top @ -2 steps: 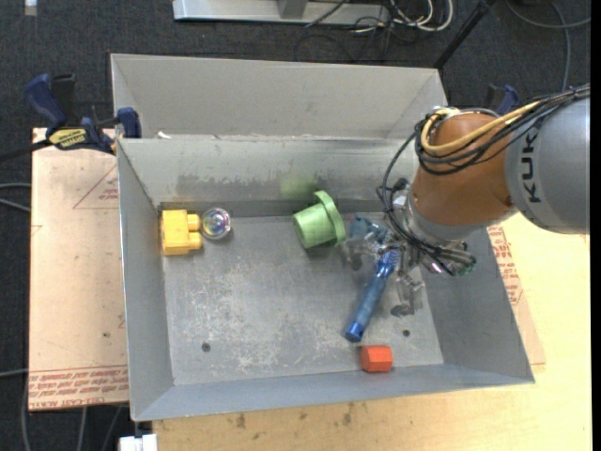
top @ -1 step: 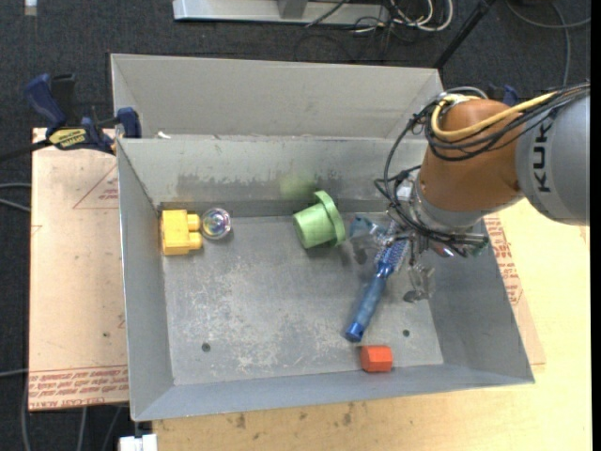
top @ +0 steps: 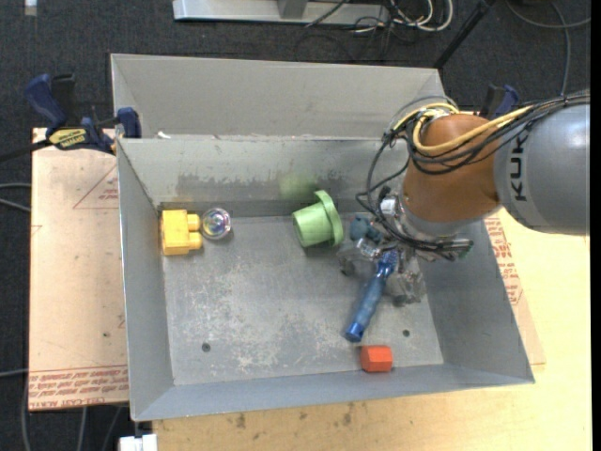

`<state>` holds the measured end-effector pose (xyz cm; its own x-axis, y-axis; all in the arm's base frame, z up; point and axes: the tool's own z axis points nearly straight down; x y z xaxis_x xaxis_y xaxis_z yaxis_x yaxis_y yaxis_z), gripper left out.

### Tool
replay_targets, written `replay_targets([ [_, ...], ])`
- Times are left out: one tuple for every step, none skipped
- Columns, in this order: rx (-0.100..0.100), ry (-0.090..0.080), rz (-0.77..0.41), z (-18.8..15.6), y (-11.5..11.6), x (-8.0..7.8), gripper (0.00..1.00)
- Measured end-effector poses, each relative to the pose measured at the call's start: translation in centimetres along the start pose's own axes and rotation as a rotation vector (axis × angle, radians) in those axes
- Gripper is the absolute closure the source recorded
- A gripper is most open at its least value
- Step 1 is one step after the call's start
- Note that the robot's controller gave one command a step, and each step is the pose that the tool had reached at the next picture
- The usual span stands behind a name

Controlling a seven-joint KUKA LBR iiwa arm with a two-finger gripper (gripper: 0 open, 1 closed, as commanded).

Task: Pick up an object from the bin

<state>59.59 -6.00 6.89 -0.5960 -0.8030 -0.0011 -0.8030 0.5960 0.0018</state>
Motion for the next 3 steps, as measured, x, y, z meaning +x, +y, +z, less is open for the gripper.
replay_targets([
  [-0.001,-0.003,0.005,0.0,0.0,-0.1,0.0],
  [0.0,-0.003,0.005,-0.1,0.0,-0.1,1.0],
  [0.007,-0.004,0.008,-5.9,-0.1,-0.3,1.0],
])
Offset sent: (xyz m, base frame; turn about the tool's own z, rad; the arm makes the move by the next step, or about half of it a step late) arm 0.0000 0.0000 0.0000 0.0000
